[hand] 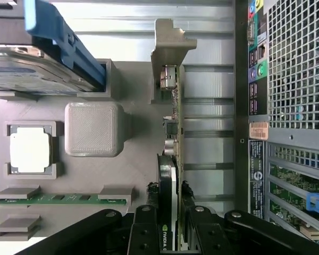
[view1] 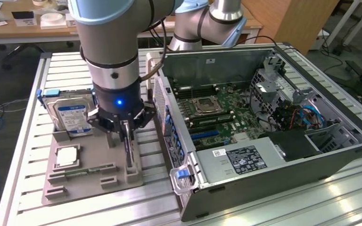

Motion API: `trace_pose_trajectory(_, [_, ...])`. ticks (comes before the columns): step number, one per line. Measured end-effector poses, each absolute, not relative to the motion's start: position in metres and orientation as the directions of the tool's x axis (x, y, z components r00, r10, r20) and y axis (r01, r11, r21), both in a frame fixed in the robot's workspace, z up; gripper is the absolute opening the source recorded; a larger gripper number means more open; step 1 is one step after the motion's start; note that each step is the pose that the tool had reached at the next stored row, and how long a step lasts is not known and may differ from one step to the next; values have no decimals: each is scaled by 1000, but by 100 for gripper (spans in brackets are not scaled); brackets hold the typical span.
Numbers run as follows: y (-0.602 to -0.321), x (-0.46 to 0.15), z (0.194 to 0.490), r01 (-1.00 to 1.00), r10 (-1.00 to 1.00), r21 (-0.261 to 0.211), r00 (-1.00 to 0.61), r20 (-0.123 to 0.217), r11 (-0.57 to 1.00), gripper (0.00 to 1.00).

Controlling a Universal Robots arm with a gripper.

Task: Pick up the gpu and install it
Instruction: 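Pick up the gpu and move the gpu toward the slot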

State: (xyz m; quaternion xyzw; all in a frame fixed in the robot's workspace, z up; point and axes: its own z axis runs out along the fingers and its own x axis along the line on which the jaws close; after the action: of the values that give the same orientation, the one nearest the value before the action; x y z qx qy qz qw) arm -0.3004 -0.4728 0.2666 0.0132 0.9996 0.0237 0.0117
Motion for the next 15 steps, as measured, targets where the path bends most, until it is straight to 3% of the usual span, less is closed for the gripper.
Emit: trace_pose_trajectory(15, [-473, -300, 314, 23, 24, 48, -999, -23, 999, 27])
